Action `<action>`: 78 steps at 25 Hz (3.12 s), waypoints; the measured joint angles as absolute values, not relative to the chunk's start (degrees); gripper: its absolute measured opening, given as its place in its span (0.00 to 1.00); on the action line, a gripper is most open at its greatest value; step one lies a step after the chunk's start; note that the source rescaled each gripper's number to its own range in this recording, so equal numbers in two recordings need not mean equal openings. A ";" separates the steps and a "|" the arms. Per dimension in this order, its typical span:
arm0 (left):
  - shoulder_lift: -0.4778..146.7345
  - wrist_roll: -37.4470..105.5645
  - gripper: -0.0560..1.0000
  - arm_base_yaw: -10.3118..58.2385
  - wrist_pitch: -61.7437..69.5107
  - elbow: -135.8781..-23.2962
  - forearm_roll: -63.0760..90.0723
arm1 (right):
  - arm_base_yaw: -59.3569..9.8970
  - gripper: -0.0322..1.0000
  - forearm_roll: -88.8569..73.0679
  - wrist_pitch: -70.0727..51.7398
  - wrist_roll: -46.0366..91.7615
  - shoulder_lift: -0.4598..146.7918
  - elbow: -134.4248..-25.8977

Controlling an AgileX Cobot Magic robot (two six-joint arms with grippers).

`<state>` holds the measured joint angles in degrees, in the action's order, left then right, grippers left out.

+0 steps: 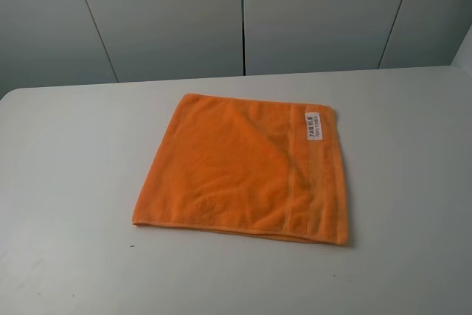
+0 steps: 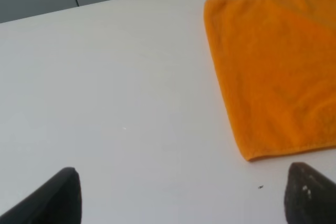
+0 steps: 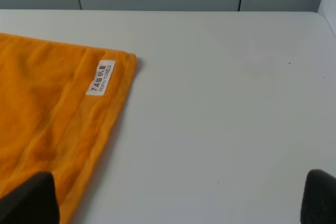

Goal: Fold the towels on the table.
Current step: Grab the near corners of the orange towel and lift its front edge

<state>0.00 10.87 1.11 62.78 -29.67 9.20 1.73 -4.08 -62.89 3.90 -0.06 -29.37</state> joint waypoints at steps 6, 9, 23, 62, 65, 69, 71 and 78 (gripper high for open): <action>0.00 10.87 0.99 1.11 62.78 -29.67 9.20 | 1.73 1.00 -4.08 -62.89 3.90 -0.06 -29.37; 0.00 10.87 0.99 1.11 62.78 -29.67 9.20 | 1.73 1.00 -4.08 -62.89 3.90 -0.06 -29.37; 0.00 10.87 0.99 1.11 62.78 -29.67 9.20 | 1.73 1.00 -4.08 -62.89 3.90 -0.06 -29.37; 61.32 37.39 0.99 3.86 48.50 -45.00 12.04 | -5.72 1.00 -10.49 -51.13 27.55 35.99 -30.65; 71.26 42.18 0.99 3.86 46.12 -49.51 13.36 | -10.43 1.00 -11.67 -50.43 33.90 47.61 -32.28; 81.17 52.09 0.99 4.26 45.73 -53.92 19.02 | -16.01 1.00 -12.56 -49.90 40.55 60.24 -35.38; 84.47 60.48 0.99 5.86 45.73 -54.46 21.60 | -18.28 1.00 -12.56 -49.79 43.30 65.35 -36.33; 92.21 71.38 0.99 15.12 46.04 -54.57 19.39 | -27.61 1.00 -12.56 -48.10 46.87 79.11 -37.47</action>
<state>92.21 71.38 15.12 46.04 -54.57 19.39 -27.61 -12.56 -48.10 46.87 79.11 -37.47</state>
